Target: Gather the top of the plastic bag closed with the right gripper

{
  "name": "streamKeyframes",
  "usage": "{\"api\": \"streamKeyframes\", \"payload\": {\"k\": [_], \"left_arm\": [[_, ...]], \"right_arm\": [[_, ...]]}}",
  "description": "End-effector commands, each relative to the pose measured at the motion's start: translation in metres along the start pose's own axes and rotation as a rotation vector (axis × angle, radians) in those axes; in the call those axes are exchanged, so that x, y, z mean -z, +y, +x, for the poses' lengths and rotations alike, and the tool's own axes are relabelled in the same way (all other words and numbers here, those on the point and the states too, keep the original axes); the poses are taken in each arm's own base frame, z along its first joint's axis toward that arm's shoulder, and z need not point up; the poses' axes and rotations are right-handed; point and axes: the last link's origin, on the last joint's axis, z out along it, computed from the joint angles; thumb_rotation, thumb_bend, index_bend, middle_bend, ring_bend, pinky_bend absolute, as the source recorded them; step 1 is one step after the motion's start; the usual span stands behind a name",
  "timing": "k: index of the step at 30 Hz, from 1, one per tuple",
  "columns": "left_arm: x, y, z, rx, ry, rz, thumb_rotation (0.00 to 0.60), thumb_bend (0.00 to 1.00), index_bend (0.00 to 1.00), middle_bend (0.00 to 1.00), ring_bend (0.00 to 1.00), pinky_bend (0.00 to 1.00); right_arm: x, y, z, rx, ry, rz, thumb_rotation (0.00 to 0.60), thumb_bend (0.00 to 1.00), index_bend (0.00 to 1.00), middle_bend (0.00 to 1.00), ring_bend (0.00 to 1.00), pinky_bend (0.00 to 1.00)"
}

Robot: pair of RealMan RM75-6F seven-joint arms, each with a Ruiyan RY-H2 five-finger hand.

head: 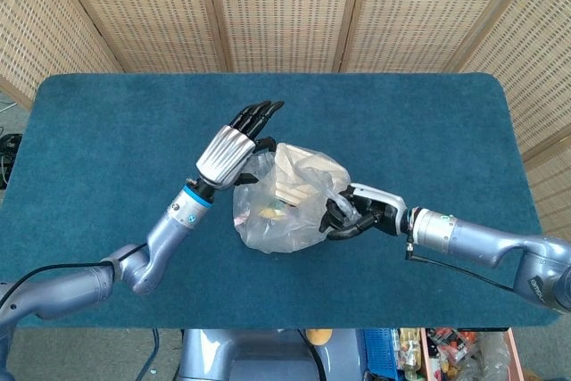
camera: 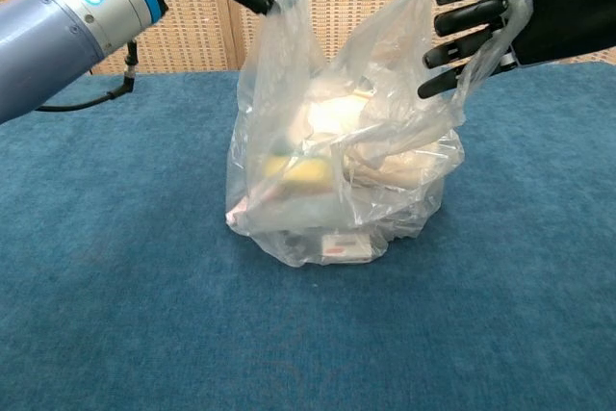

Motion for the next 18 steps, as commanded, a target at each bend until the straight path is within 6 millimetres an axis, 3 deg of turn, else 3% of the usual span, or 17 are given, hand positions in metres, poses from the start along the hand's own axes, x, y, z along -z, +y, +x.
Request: {"api": "streamKeyframes", "payload": {"k": [1,11,18], "left_arm": [[0.008,-0.003,0.020,-0.047,0.094,-0.064,0.600,0.45,0.76,0.00,0.00,0.11],[0.025,-0.002,0.055,-0.299,0.185,-0.253,0.600,0.44,0.71,0.00,0.00,0.11],[0.024,0.009,0.058,-0.319,0.186,-0.285,0.600,0.44,0.71,0.00,0.00,0.11]], "right_arm": [[0.000,0.004,0.002,-0.018,0.029,0.026,0.600,0.00,0.73,0.75,0.42,0.30],[-0.007,0.004,-0.004,-0.078,0.126,0.159,0.600,0.00,0.72,0.75,0.41,0.30],[-0.013,0.006,-0.013,-0.105,0.188,0.221,0.600,0.06,0.69,0.72,0.37,0.30]]}}
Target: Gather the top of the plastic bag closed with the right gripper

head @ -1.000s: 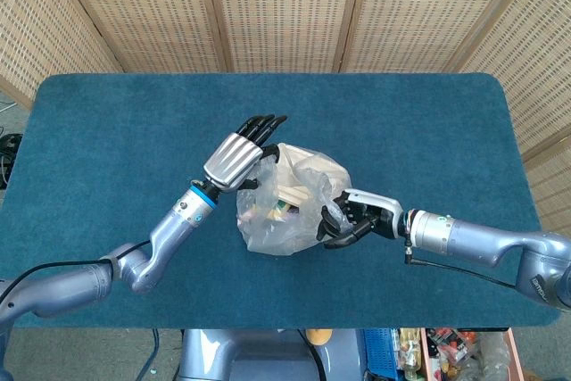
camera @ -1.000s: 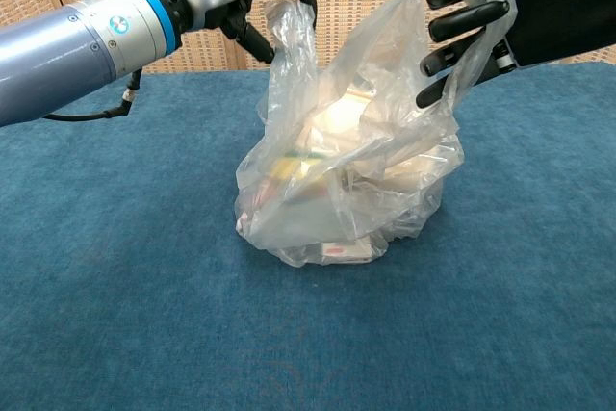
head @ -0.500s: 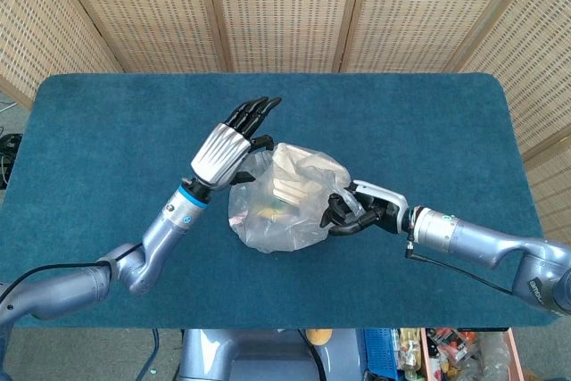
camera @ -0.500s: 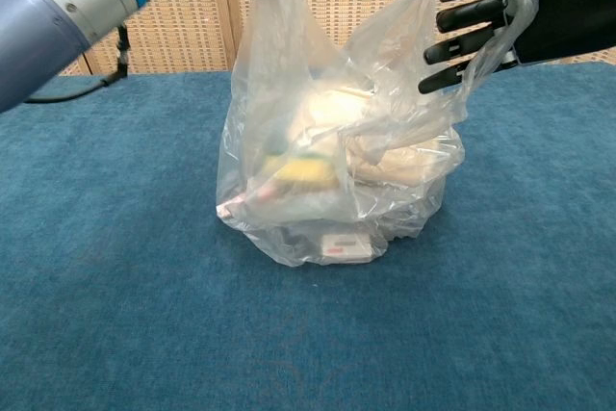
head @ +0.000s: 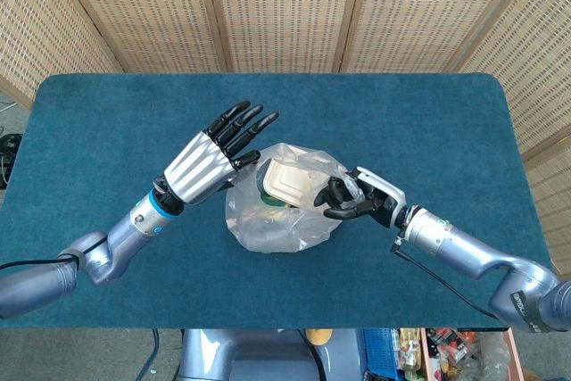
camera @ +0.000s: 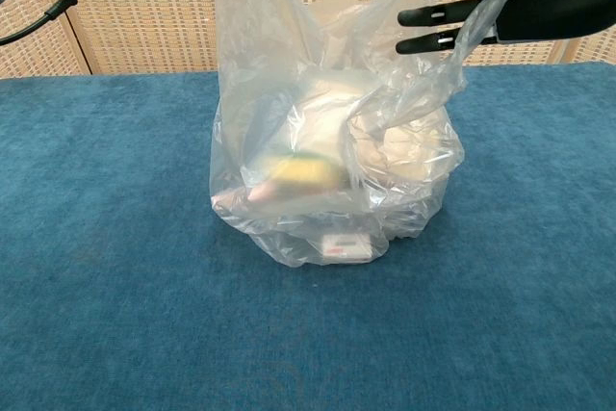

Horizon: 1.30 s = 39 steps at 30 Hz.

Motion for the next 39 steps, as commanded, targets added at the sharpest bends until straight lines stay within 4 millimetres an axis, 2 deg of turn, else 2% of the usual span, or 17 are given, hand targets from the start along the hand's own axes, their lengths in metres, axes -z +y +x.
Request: {"api": "streamKeyframes", "payload": {"k": [1,10,17,22,28,33,39], "left_arm": [[-0.005,0.005,0.001,0.010,0.001,0.001,0.600,0.44,0.71,0.00,0.00,0.11],[-0.018,0.018,0.000,0.034,0.001,0.008,0.600,0.44,0.70,0.00,0.00,0.11],[-0.027,0.023,-0.002,0.032,-0.012,0.015,0.600,0.44,0.70,0.00,0.00,0.11],[-0.032,0.026,-0.006,0.042,-0.024,0.022,0.600,0.44,0.70,0.00,0.00,0.11],[-0.039,0.032,-0.010,0.089,-0.032,0.041,0.600,0.44,0.70,0.00,0.00,0.11],[-0.046,0.040,-0.013,0.121,-0.030,0.048,0.600,0.44,0.69,0.00,0.00,0.11],[-0.050,0.043,-0.014,0.109,-0.030,0.041,0.600,0.44,0.69,0.00,0.00,0.11]], "right_arm": [[-0.002,0.006,-0.007,-0.028,0.038,0.026,0.600,0.07,0.68,0.70,0.36,0.30],[-0.007,0.012,-0.013,-0.027,0.079,0.024,0.600,0.11,0.61,0.62,0.29,0.29],[-0.010,0.017,-0.019,-0.037,0.073,0.012,0.600,0.12,0.55,0.55,0.20,0.20],[-0.013,0.018,-0.025,-0.051,0.046,-0.002,0.600,0.09,0.48,0.43,0.08,0.09],[-0.017,0.017,-0.028,-0.067,0.020,0.001,0.600,0.07,0.42,0.38,0.05,0.08],[-0.021,0.018,-0.027,-0.074,0.017,0.005,0.600,0.05,0.34,0.29,0.00,0.04],[-0.023,0.015,-0.028,-0.101,0.010,0.015,0.600,0.05,0.32,0.29,0.00,0.04]]}}
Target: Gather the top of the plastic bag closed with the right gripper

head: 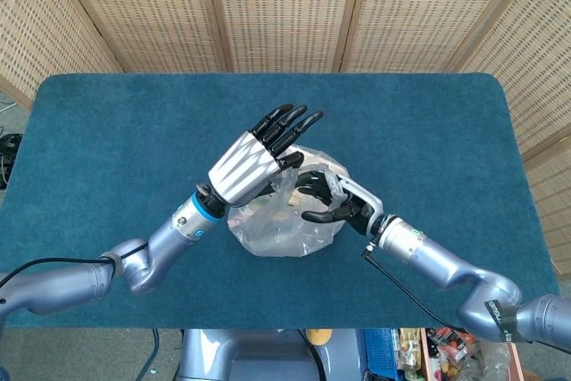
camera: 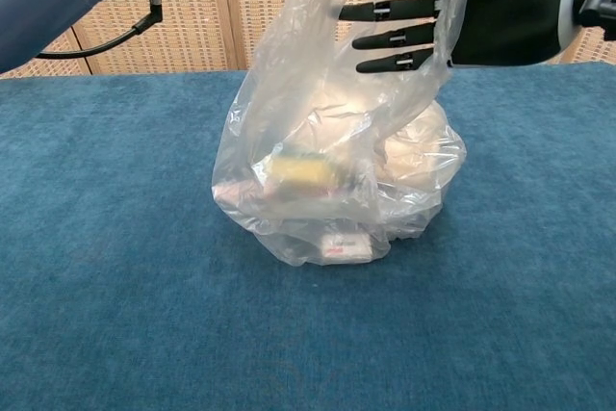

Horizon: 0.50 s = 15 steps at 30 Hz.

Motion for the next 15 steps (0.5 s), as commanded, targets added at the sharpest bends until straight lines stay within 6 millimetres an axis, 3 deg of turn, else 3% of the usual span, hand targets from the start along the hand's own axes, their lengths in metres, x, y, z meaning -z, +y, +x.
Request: {"api": "streamKeyframes", "payload": {"k": [1,15], "left_arm": [[-0.002,0.000,-0.001,-0.009,-0.002,-0.001,0.600,0.44,0.69,0.00,0.00,0.11],[-0.018,0.010,-0.009,0.015,-0.009,0.010,0.600,0.44,0.69,0.00,0.00,0.11]], "right_arm": [[0.000,-0.001,-0.002,-0.020,-0.012,0.007,0.600,0.05,0.32,0.29,0.00,0.04],[-0.002,-0.003,-0.006,-0.050,-0.055,0.001,0.600,0.05,0.32,0.29,0.04,0.04]]}}
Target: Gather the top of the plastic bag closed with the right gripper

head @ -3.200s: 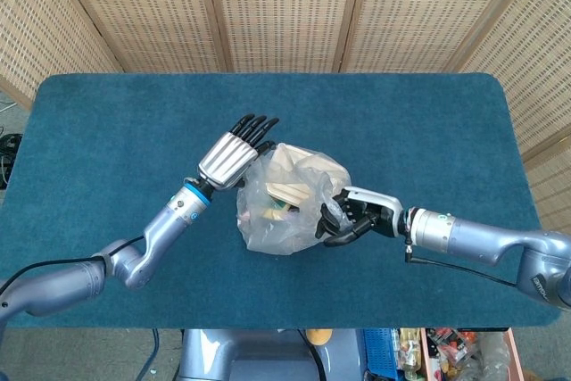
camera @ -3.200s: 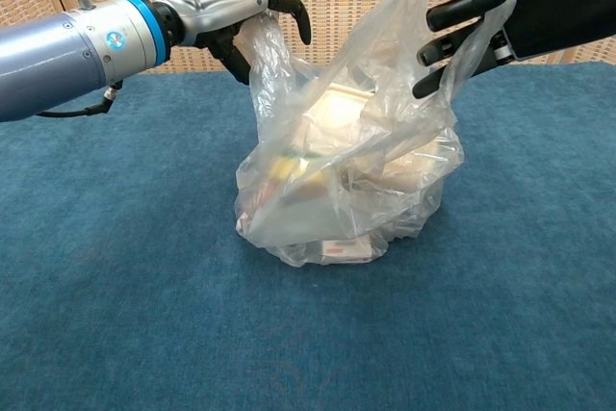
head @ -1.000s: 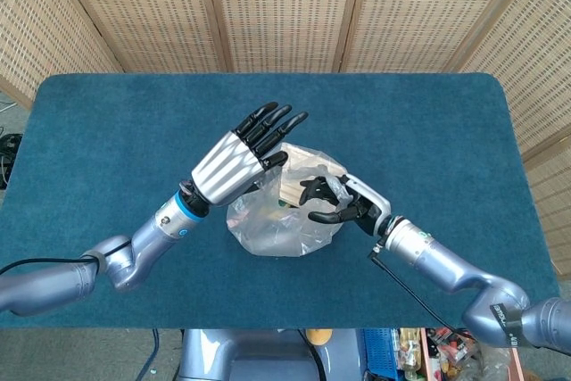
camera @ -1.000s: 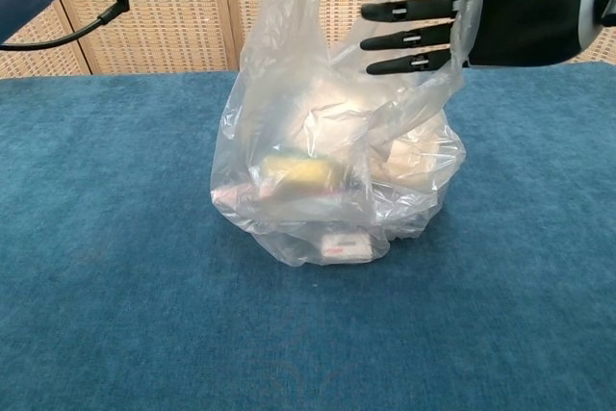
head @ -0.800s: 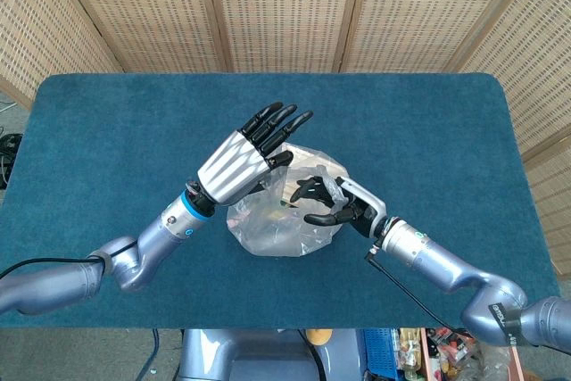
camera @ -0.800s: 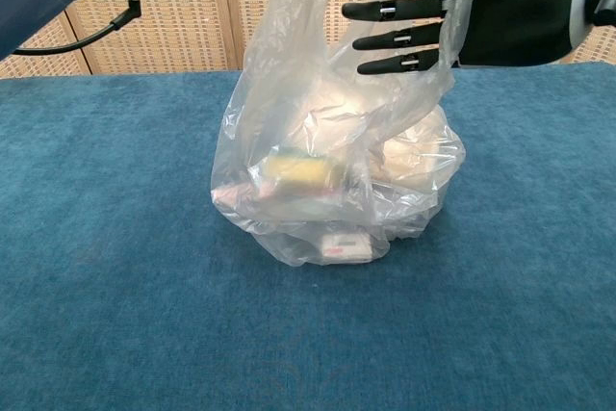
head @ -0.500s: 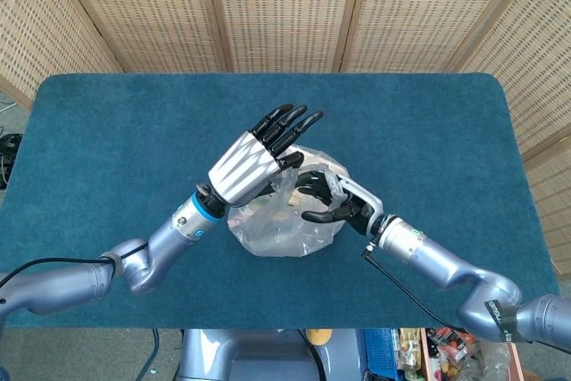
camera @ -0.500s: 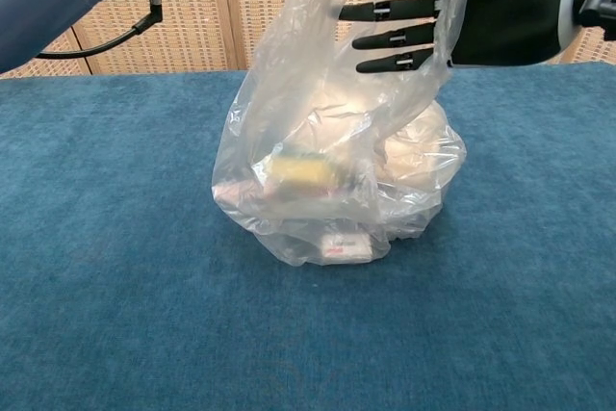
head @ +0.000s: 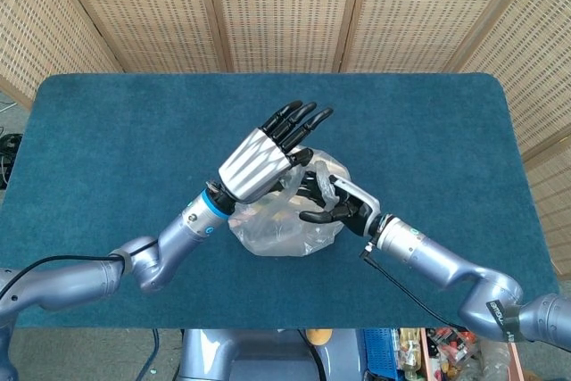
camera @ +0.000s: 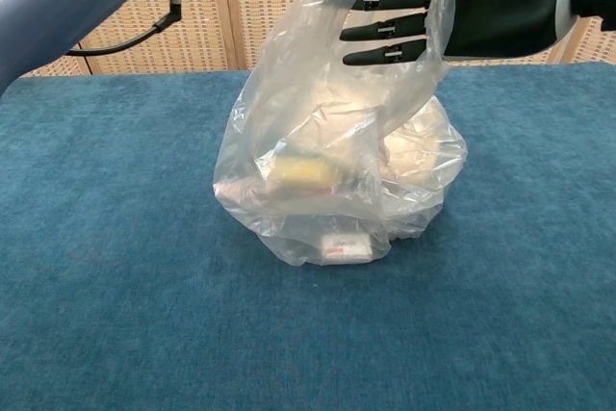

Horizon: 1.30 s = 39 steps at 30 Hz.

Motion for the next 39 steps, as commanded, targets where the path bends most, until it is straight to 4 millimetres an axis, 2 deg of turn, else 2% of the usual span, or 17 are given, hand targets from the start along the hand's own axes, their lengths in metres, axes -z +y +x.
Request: {"api": "streamKeyframes", "payload": {"k": [1,9,18,31,39], "left_arm": [[-0.005,0.006,-0.002,0.016,0.000,-0.004,0.600,0.44,0.69,0.00,0.00,0.11],[-0.013,0.014,-0.006,0.042,-0.005,0.003,0.600,0.44,0.68,0.00,0.00,0.11],[-0.018,0.013,-0.013,0.067,-0.025,0.039,0.600,0.44,0.68,0.00,0.00,0.11],[-0.023,0.014,-0.020,0.090,-0.033,0.064,0.600,0.44,0.68,0.00,0.00,0.11],[-0.025,0.013,-0.021,0.100,-0.039,0.081,0.600,0.44,0.67,0.00,0.00,0.11]], "right_arm": [[-0.002,0.002,0.000,-0.003,-0.004,-0.005,0.600,0.05,0.32,0.29,0.04,0.04],[-0.004,0.004,0.002,-0.010,-0.005,0.003,0.600,0.05,0.32,0.29,0.04,0.04],[-0.003,0.004,0.001,-0.035,-0.026,0.005,0.600,0.05,0.32,0.29,0.06,0.07],[-0.003,0.006,0.003,-0.037,-0.033,-0.017,0.600,0.08,0.38,0.41,0.17,0.16],[-0.001,0.005,0.004,-0.036,-0.047,-0.020,0.600,0.10,0.42,0.45,0.21,0.17]]}}
